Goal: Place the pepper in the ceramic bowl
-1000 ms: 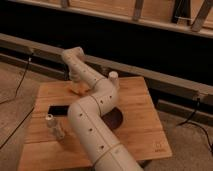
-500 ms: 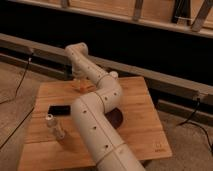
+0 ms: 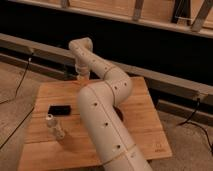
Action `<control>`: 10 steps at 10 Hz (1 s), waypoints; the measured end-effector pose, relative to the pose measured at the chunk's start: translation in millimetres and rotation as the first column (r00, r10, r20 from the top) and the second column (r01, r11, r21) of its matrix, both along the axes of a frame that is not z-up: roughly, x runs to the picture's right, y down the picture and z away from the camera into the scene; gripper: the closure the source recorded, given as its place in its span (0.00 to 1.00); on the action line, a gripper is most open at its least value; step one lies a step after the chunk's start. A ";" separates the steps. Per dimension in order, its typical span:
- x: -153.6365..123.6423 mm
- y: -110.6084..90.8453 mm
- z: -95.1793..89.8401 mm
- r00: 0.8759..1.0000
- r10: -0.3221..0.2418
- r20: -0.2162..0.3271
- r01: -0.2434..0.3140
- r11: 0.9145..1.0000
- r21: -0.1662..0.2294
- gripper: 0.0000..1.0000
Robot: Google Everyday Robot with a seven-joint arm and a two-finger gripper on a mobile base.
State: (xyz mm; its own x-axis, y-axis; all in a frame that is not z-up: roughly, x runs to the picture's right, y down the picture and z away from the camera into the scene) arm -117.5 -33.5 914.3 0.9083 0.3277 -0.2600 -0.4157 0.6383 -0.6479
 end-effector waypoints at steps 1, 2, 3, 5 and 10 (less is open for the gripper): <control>3.7 -2.9 -24.5 1.000 0.004 0.017 -0.004 0.999 0.040 1.00; 9.8 -6.1 -56.8 0.999 0.023 0.033 -0.027 0.995 0.096 1.00; 19.3 2.4 -84.9 0.998 0.042 0.040 -0.047 0.990 0.132 1.00; 55.5 78.4 -133.2 0.998 0.058 0.019 -0.060 0.992 0.113 1.00; 125.7 273.9 -189.6 0.999 -0.013 -0.042 0.009 0.996 -0.084 1.00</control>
